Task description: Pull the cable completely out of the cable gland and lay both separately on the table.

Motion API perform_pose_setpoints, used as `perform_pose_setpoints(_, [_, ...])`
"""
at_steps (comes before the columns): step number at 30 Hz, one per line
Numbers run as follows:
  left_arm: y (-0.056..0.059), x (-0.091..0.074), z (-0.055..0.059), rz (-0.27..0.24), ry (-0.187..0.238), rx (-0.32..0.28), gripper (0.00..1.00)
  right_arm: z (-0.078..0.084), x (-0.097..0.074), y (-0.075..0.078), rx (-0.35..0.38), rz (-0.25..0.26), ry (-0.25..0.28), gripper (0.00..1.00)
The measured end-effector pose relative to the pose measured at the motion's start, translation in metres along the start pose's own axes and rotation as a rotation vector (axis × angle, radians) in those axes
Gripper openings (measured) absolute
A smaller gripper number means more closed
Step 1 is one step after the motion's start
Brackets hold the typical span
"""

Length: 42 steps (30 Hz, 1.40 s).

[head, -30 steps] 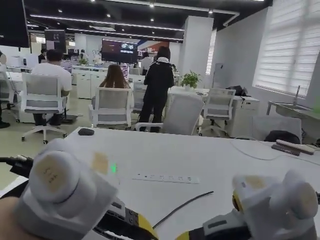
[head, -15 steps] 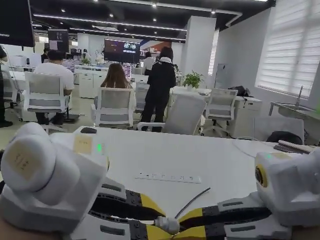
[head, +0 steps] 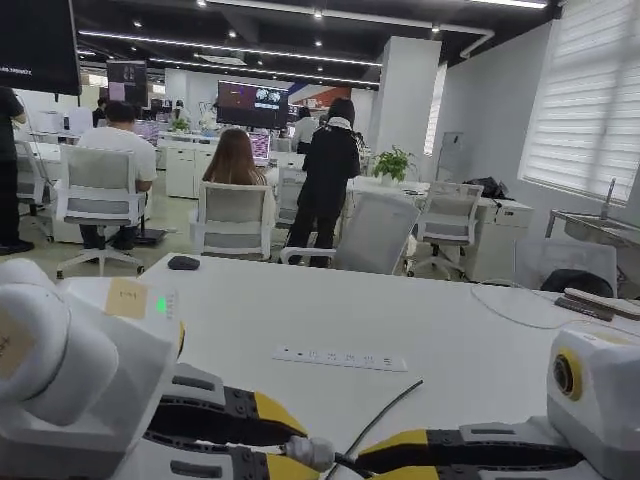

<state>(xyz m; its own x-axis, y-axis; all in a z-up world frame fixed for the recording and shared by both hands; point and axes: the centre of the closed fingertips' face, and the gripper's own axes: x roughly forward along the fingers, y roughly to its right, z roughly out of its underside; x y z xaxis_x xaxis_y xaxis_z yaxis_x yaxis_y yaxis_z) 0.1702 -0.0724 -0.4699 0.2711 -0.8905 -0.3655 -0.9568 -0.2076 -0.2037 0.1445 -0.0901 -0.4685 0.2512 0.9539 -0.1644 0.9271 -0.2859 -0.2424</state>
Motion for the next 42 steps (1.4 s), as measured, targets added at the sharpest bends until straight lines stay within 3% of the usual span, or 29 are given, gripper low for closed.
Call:
perform_pose_setpoints(7, [-0.010, -0.002, -0.011, -0.030, 0.049, -0.020, 0.16, -0.016, -0.002, 0.010, -0.025, 0.076, 0.022, 0.18])
perform_pose_setpoints(12, [-0.005, 0.001, -0.011, -0.013, 0.009, 0.053, 0.16, -0.026, -0.003, 0.017, -0.024, 0.083, 0.029, 0.18])
perform_pose_setpoints(17, [0.004, 0.006, -0.013, 0.016, 0.006, 0.094, 0.16, -0.013, 0.006, 0.012, 0.031, -0.002, -0.077, 0.23])
perform_pose_setpoints(20, [0.004, 0.007, -0.012, 0.021, -0.004, 0.121, 0.16, -0.011, 0.010, 0.016, 0.088, -0.045, -0.087, 0.24])
perform_pose_setpoints(23, [0.006, 0.007, -0.014, 0.029, 0.006, 0.137, 0.16, -0.009, 0.012, 0.007, 0.187, -0.148, -0.083, 0.25])
perform_pose_setpoints(26, [0.008, 0.006, -0.016, 0.037, 0.013, 0.154, 0.16, -0.007, 0.013, 0.008, 0.236, -0.190, -0.070, 0.26])
perform_pose_setpoints(30, [0.012, 0.005, -0.015, 0.051, 0.016, 0.165, 0.16, -0.009, 0.015, 0.004, 0.356, -0.284, -0.023, 0.23])
perform_pose_setpoints(36, [0.019, 0.008, -0.012, 0.084, 0.011, 0.177, 0.16, -0.004, 0.015, 0.005, 0.470, -0.325, -0.029, 0.13])
perform_pose_setpoints(42, [0.020, 0.012, -0.002, 0.111, -0.022, 0.162, 0.16, 0.007, 0.015, 0.005, 0.382, -0.295, -0.117, 0.12])
